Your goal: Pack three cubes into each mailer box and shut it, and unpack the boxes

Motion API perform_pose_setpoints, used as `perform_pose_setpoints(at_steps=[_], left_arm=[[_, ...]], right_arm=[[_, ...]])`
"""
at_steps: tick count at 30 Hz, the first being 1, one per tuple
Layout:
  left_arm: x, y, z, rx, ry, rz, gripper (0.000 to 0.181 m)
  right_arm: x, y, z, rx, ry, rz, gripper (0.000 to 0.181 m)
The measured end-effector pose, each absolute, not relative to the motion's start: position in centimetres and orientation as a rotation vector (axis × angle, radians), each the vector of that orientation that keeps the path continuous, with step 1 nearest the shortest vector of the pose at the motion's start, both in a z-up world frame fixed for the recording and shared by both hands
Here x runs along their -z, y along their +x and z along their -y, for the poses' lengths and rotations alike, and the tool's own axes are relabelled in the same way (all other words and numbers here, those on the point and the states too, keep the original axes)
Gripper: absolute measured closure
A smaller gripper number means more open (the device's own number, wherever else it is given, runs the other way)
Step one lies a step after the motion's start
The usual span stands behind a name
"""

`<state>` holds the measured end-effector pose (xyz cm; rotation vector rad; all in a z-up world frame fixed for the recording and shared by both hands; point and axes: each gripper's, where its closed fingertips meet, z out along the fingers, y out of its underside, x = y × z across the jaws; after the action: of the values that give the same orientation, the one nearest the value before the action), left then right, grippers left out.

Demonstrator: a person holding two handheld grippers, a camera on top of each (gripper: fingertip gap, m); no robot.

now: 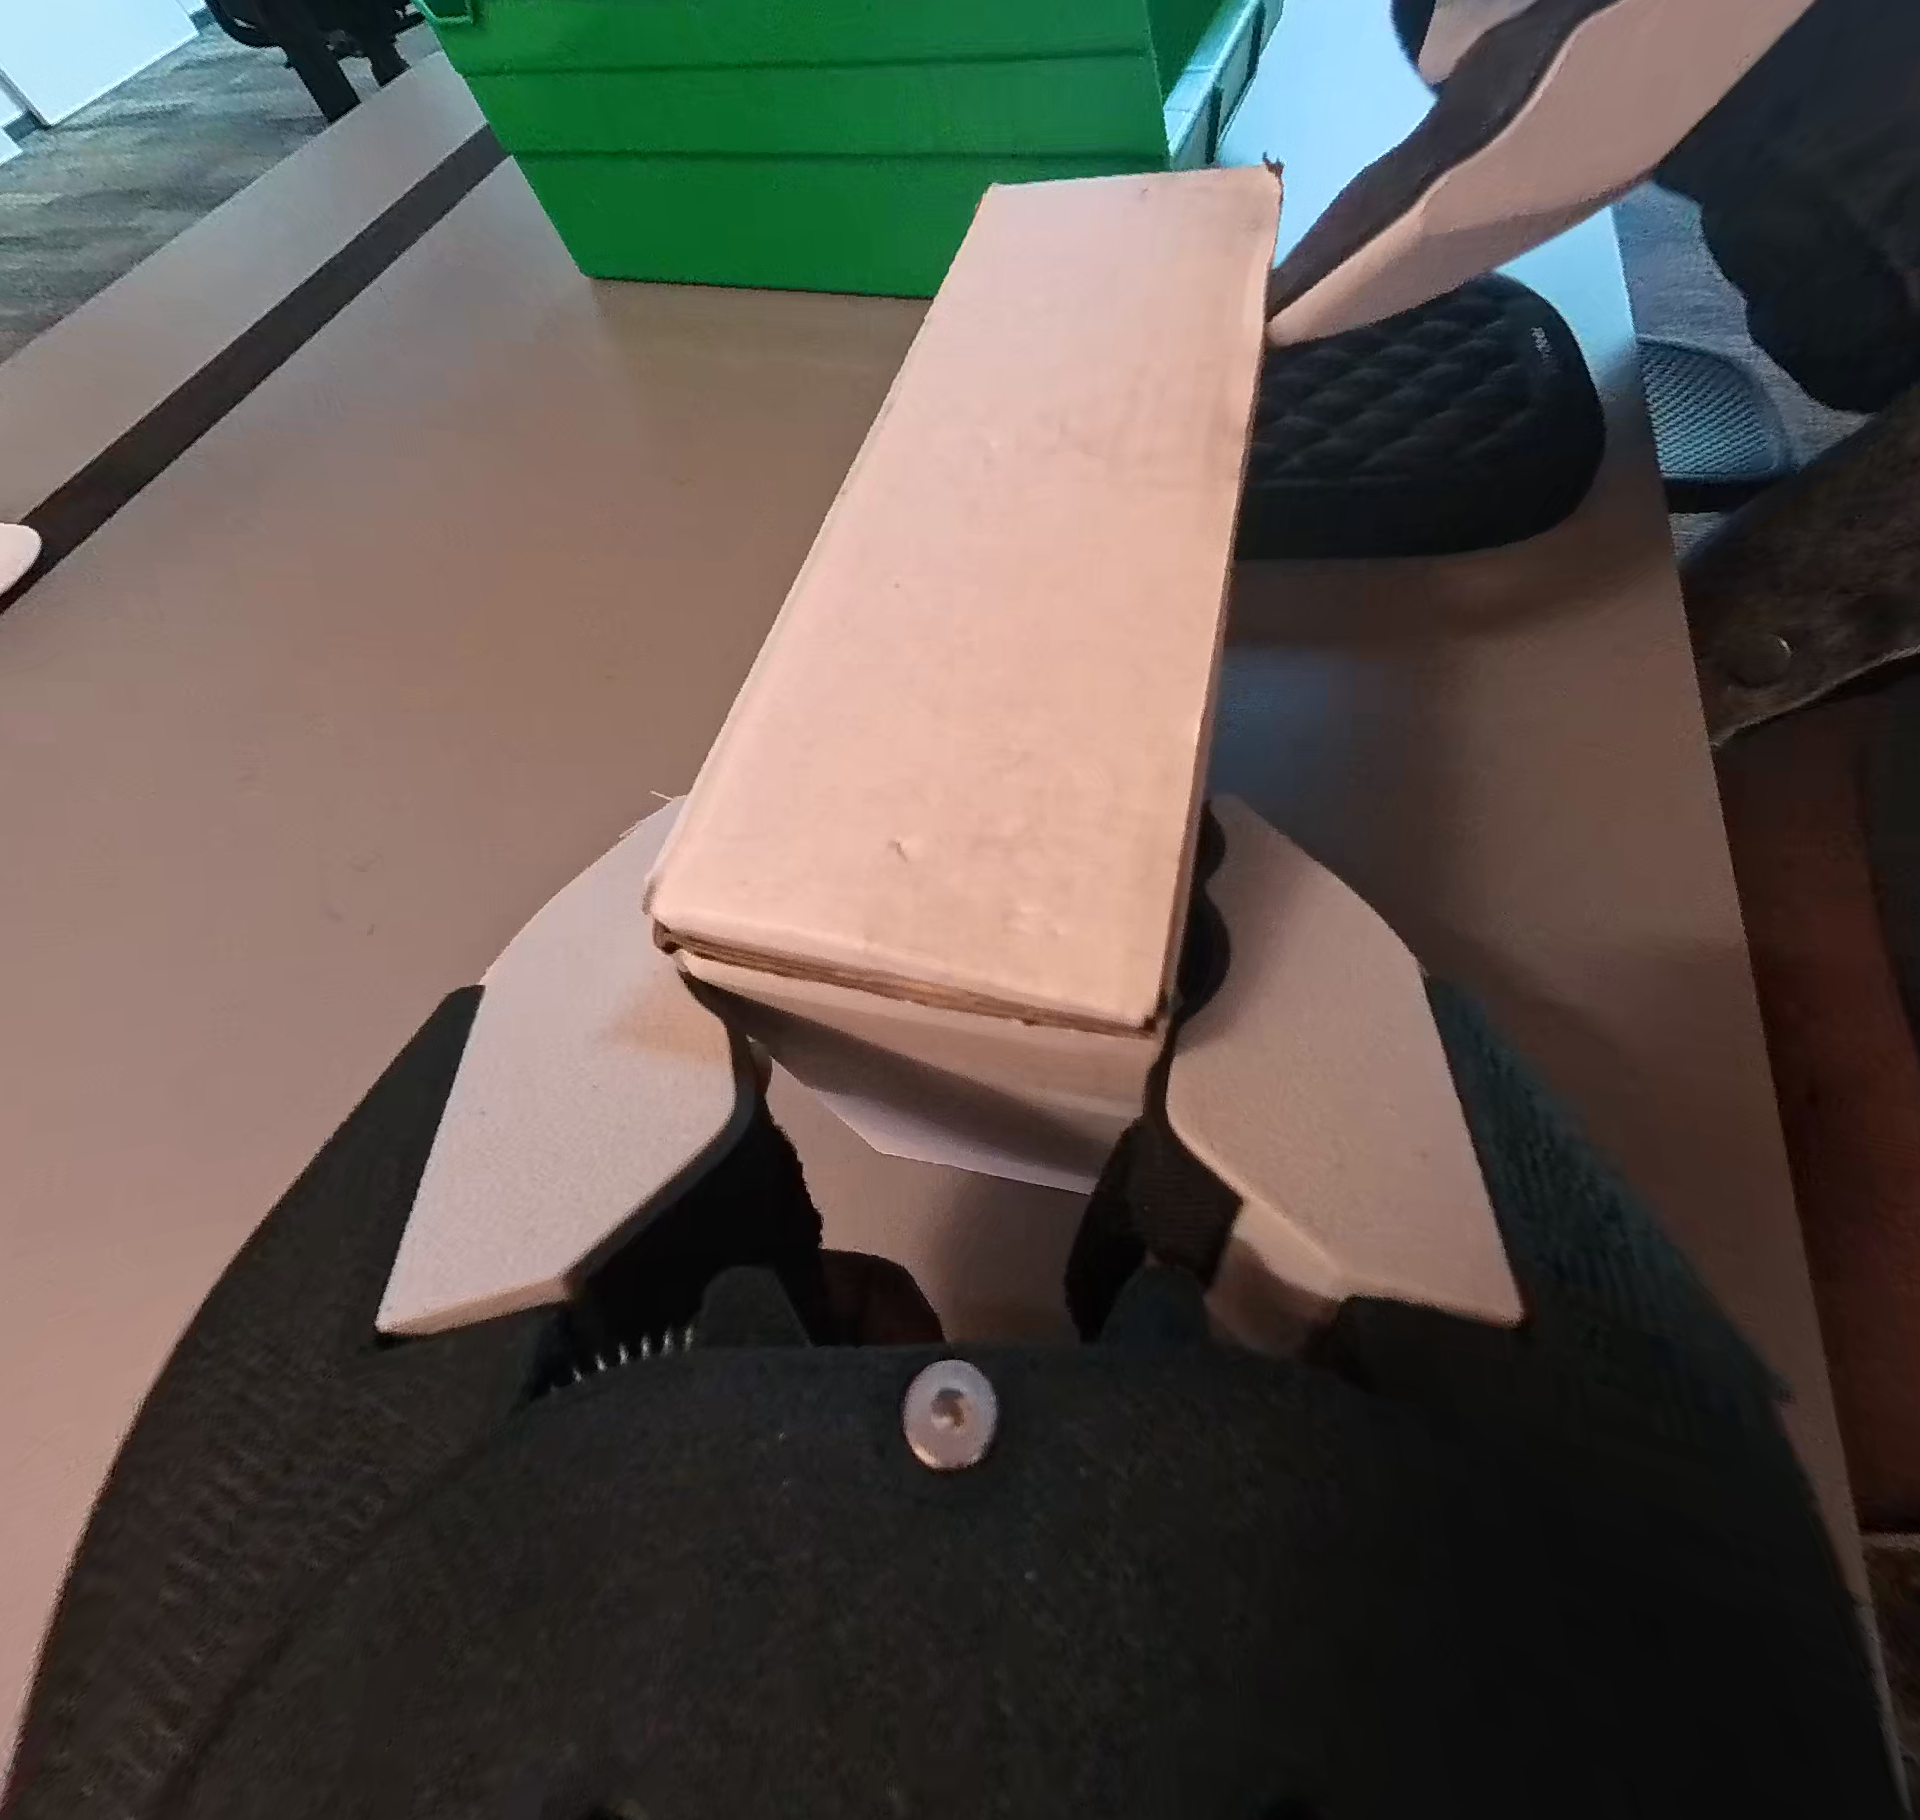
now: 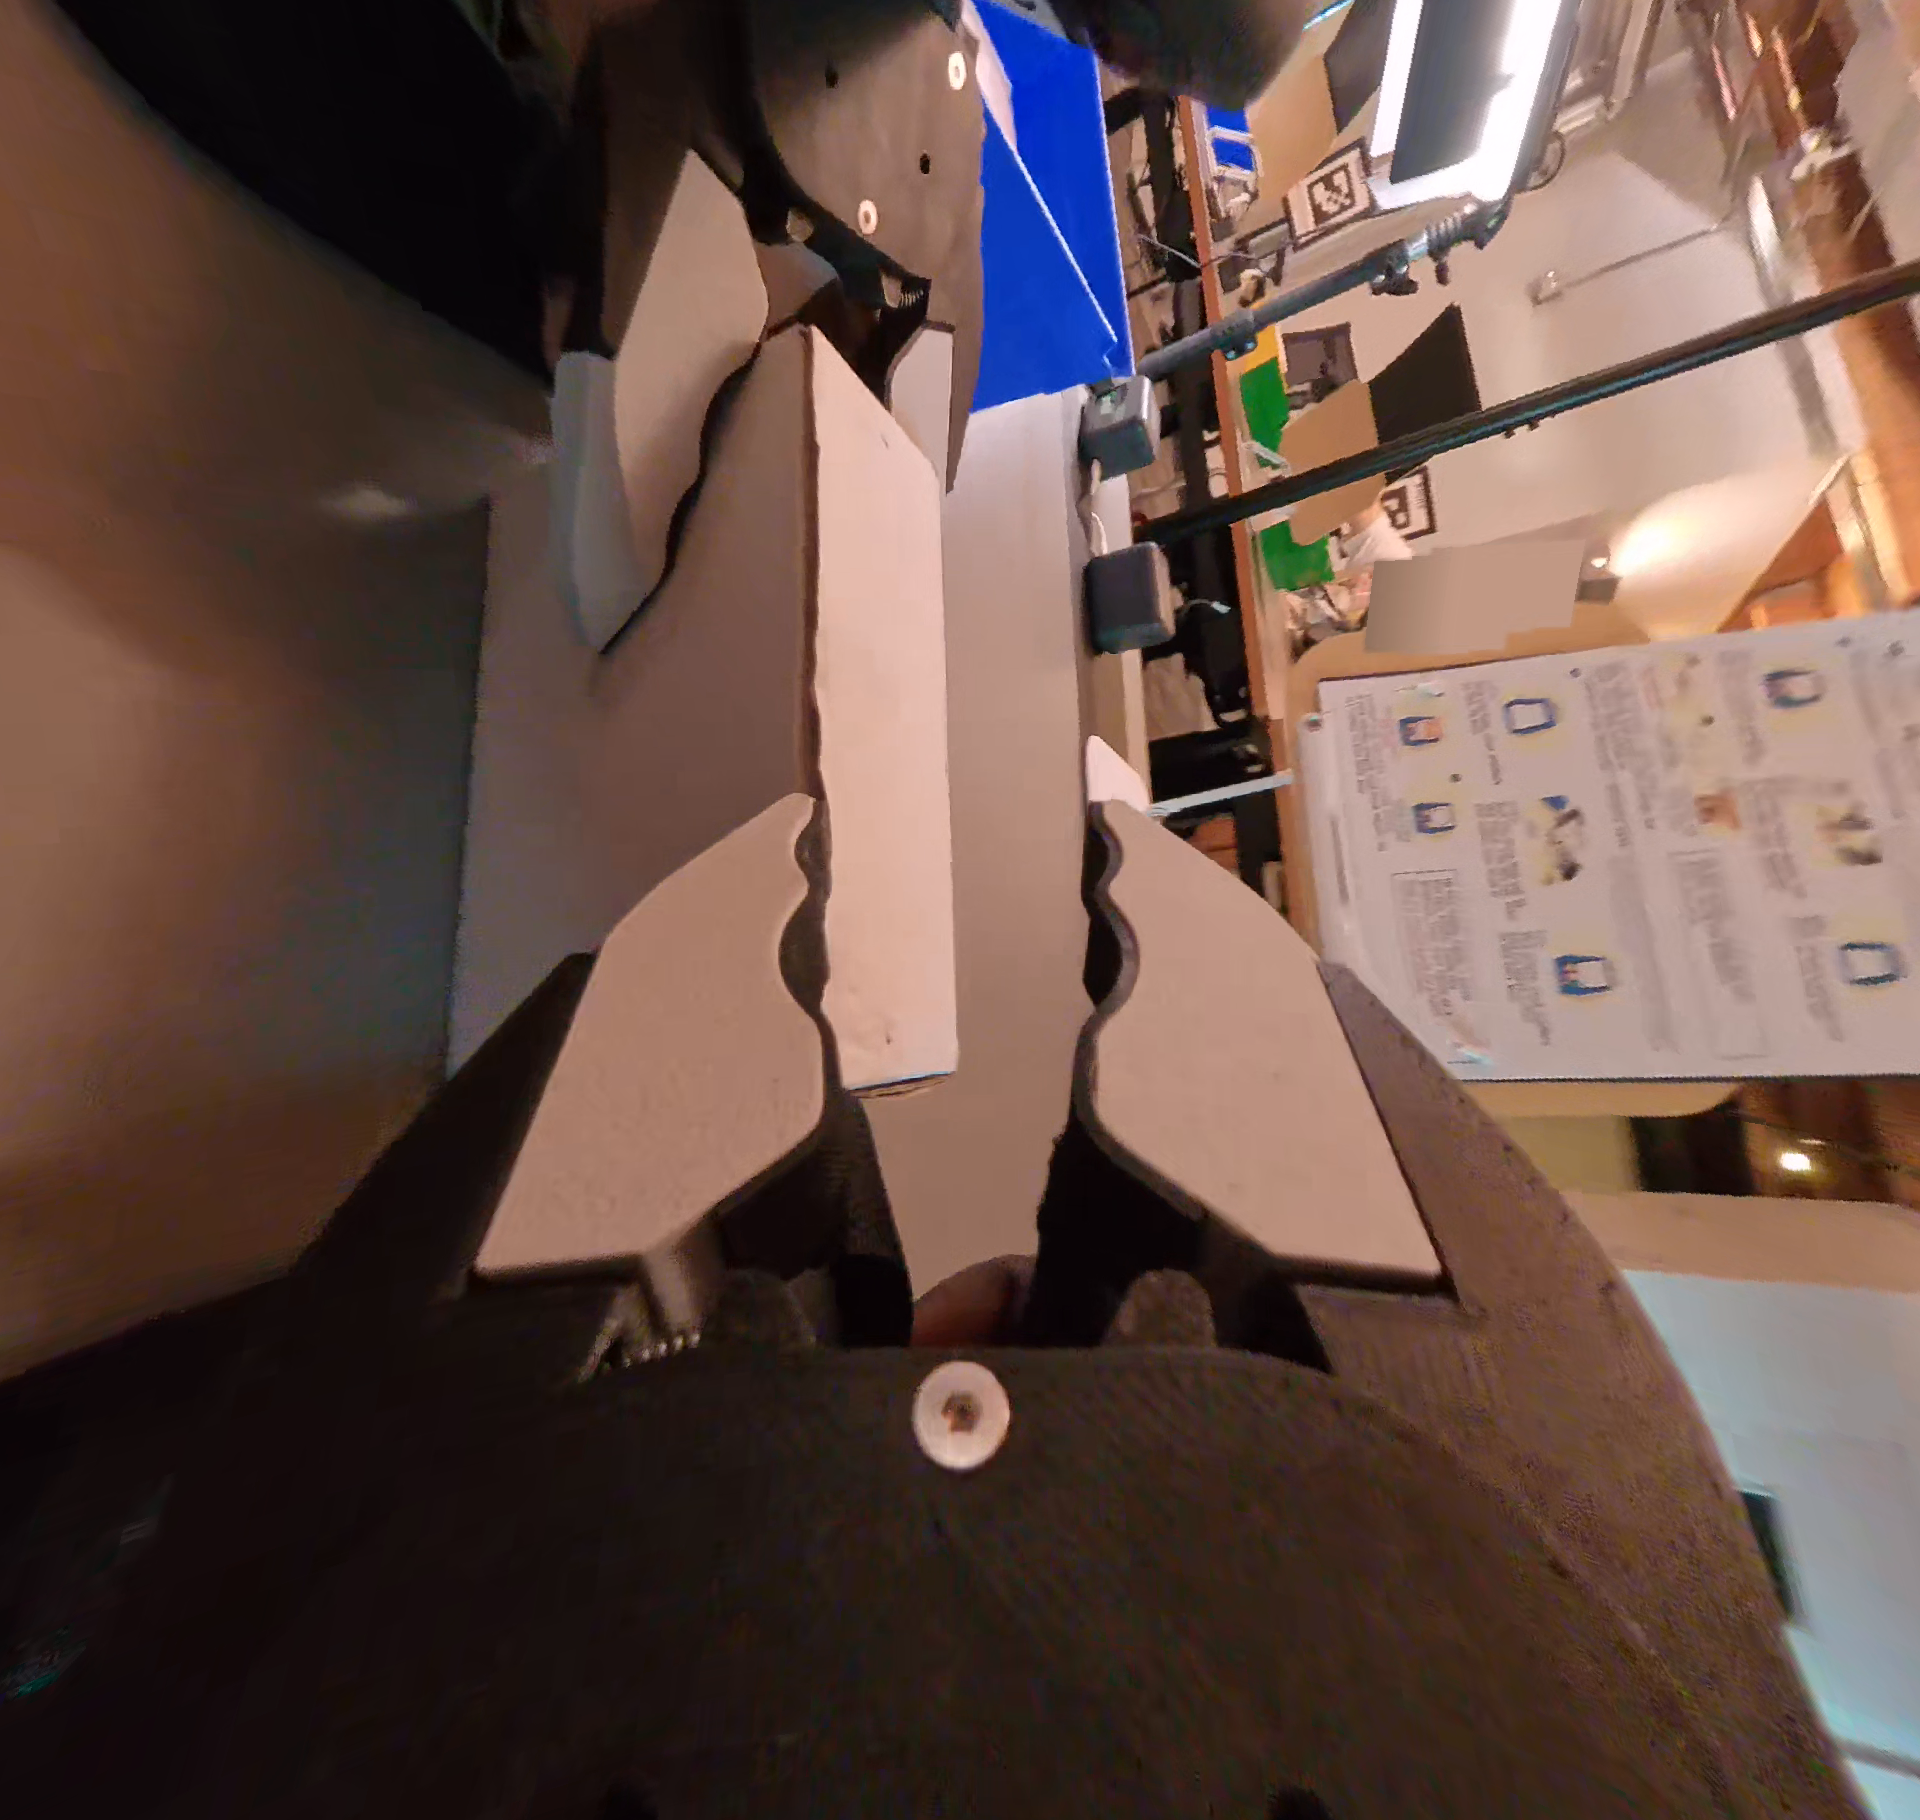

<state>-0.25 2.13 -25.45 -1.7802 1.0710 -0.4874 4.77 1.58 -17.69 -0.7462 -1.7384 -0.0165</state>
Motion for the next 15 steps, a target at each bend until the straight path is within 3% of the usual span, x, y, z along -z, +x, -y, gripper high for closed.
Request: perform_pose_setpoints(at_steps=[8, 12, 15], left_arm=[[25.6, -0.2, -2.1, 0.495, -1.790, -1.078, 0.097], [25.6, -0.2, -2.1, 0.488, -1.794, -1.081, 0.097], [25.6, -0.4, -2.5, 0.477, -1.824, -1.048, 0.097]], right_arm=[[18.1, 2.6, -1.5, 0.104, -0.728, 1.754, 0.151], [19.1, 1.5, -1.8, 0.202, -0.718, 1.809, 0.179], [19.0, 1.1, -2.5, 0.256, -0.744, 1.868, 0.179]])
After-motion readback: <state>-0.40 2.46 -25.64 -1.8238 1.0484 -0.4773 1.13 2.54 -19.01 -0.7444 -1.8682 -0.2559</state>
